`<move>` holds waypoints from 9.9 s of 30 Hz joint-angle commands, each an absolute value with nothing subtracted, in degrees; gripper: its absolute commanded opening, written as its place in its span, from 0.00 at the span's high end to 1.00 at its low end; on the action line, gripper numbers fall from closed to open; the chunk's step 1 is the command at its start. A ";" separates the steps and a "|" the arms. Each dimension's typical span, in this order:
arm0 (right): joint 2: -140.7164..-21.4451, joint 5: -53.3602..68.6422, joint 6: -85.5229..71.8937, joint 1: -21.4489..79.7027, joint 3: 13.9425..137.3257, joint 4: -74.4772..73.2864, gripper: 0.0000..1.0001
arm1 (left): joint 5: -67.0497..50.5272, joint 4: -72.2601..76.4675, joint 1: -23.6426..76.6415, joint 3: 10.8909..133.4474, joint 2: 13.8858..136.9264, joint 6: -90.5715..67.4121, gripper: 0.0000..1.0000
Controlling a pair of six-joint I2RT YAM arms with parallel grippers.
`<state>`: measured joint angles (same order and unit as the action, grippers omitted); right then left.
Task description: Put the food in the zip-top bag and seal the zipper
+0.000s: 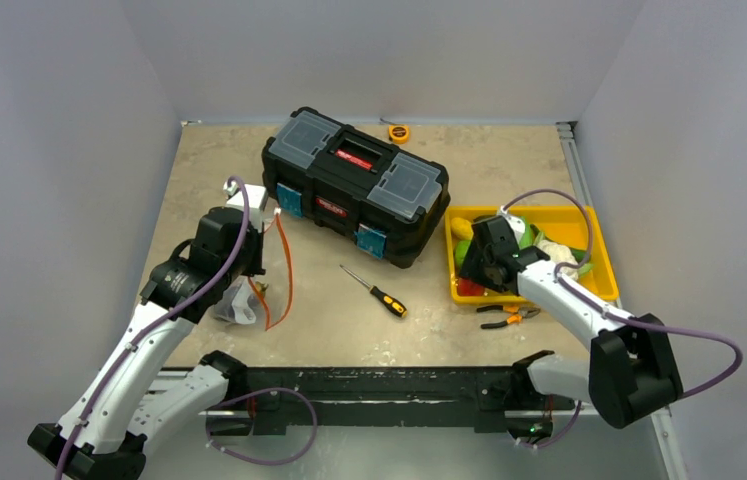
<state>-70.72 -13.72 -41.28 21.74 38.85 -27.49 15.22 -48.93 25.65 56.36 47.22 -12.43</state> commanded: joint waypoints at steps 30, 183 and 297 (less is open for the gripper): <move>-67.37 4.39 -28.71 57.73 55.15 15.57 1.00 | 15.88 -48.34 25.84 57.07 46.96 -12.30 1.00; -61.50 -11.87 -32.15 15.03 37.72 -11.59 0.85 | 15.38 -47.63 25.88 56.60 45.61 -12.30 1.00; -60.01 -43.82 -18.46 60.49 53.24 -8.40 0.22 | 15.65 -47.11 25.85 56.32 43.56 -12.30 1.00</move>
<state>-65.19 -32.29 -18.92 64.07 55.83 -3.11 15.62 -48.90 25.65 56.34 43.48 -11.57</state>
